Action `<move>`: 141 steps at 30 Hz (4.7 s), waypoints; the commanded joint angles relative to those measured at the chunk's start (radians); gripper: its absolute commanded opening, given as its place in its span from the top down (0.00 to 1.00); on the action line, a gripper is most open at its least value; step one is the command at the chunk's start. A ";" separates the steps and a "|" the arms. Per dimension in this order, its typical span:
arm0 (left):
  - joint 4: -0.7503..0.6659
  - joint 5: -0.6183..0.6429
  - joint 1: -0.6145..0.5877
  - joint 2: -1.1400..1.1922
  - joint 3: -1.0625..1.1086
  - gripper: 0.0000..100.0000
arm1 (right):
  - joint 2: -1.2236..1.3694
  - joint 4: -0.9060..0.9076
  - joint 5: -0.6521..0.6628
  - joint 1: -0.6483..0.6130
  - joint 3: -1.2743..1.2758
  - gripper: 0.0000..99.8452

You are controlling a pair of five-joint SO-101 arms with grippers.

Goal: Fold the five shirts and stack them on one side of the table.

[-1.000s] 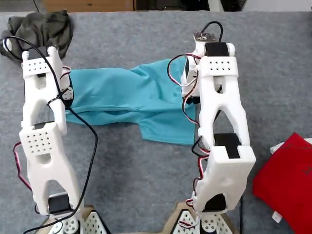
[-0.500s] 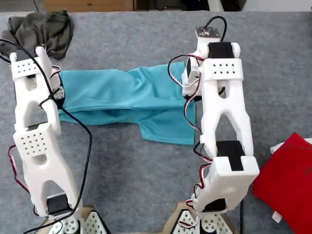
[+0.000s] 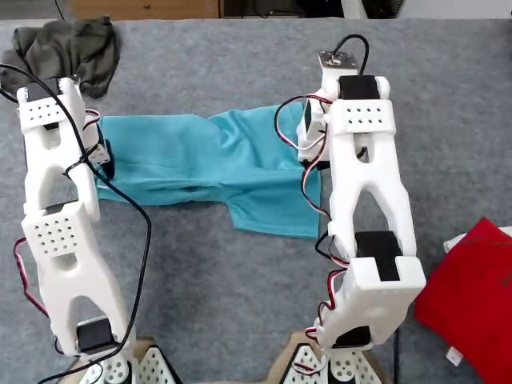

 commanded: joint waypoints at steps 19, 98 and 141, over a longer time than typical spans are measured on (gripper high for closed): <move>0.014 0.012 0.018 -0.025 -0.115 0.79 | -0.054 0.107 0.044 -0.027 -0.030 0.87; -0.184 0.005 0.051 0.088 0.000 0.79 | 0.243 0.123 0.439 -0.430 -0.163 0.95; -0.186 0.003 0.049 0.088 0.000 0.79 | 0.547 0.118 0.465 -0.397 -0.518 0.95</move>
